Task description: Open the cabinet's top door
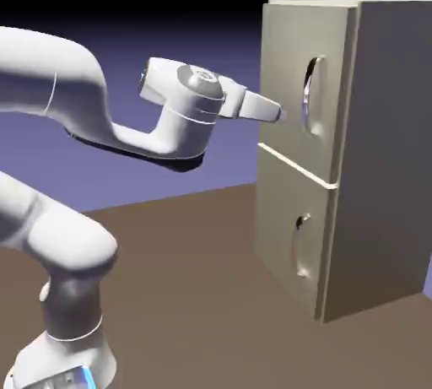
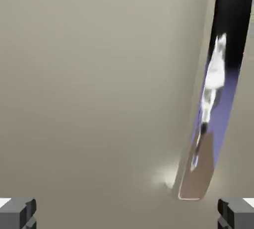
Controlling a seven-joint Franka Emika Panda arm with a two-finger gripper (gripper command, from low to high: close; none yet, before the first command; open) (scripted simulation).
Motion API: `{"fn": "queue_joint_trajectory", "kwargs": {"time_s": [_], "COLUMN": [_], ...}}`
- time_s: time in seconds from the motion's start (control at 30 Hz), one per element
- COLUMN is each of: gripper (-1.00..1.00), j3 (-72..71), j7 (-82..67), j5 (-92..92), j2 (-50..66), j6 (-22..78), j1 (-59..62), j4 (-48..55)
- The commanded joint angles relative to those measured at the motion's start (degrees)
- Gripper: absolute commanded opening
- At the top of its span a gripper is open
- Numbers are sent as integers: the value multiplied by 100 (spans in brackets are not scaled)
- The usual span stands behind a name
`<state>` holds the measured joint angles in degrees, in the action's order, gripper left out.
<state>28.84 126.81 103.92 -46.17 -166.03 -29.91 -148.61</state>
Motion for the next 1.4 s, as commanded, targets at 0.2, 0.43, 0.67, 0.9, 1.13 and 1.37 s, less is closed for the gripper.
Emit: {"fn": "queue_joint_trajectory", "kwargs": {"time_s": [0.2, 0.43, 0.67, 0.9, 1.13, 1.37], "gripper": [0, 0, 0, -100, -100, -100], "j3": [484, 968, 1527, 1516, 87, -1366], "j7": [1416, 2832, 3748, 3919, 3919, 3920], "j5": [1745, 3489, 4612, 4559, 3588, 2568], "j2": [-227, -454, -299, 84, 72, -74], "j6": [134, 268, 430, 702, 1121, 1277], "j1": [-491, -981, -1664, -1775, -330, 1060], "j4": [208, 416, 849, 1031, 364, -96]}}
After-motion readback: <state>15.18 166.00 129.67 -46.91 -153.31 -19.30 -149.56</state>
